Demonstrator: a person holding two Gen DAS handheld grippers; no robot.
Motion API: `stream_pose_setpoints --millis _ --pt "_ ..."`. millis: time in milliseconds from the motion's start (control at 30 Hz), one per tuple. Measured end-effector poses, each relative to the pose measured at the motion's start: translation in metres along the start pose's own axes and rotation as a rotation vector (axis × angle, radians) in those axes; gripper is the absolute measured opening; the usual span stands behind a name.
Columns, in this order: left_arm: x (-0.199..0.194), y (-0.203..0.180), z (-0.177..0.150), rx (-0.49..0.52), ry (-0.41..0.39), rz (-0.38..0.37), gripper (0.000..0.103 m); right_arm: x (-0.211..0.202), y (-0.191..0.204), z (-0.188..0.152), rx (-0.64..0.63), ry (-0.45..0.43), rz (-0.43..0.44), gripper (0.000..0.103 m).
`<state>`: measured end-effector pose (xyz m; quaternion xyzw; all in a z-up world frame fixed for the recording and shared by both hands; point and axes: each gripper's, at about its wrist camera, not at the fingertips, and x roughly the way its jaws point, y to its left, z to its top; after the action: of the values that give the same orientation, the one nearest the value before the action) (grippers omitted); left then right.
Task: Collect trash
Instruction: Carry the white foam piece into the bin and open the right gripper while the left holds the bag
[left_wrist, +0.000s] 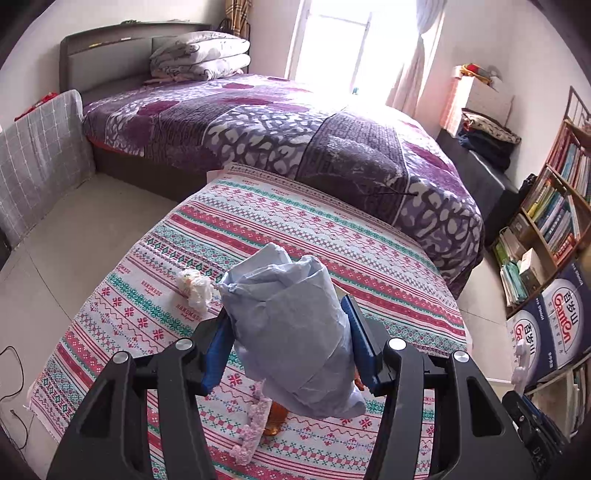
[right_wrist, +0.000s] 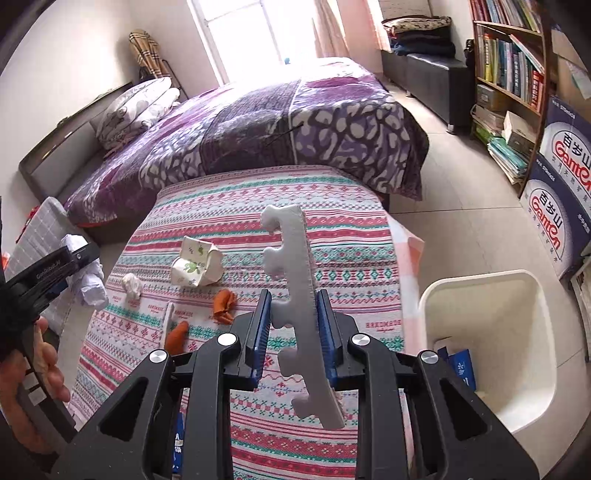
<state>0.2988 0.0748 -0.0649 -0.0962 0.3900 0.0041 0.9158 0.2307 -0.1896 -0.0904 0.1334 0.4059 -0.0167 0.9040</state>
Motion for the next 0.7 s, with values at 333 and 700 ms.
stream_pose_setpoints --millis 333,700 --pt "-0.004 -0.056 -0.016 0.075 0.009 -0.054 0.055 -0.013 -0.086 0.009 0.256 -0.003 -0.203 0.024" --pt "-0.009 -0.124 -0.041 0.198 0.022 -0.120 0.056 -0.035 -0.165 -0.001 0.521 -0.020 -0.344 0.078"
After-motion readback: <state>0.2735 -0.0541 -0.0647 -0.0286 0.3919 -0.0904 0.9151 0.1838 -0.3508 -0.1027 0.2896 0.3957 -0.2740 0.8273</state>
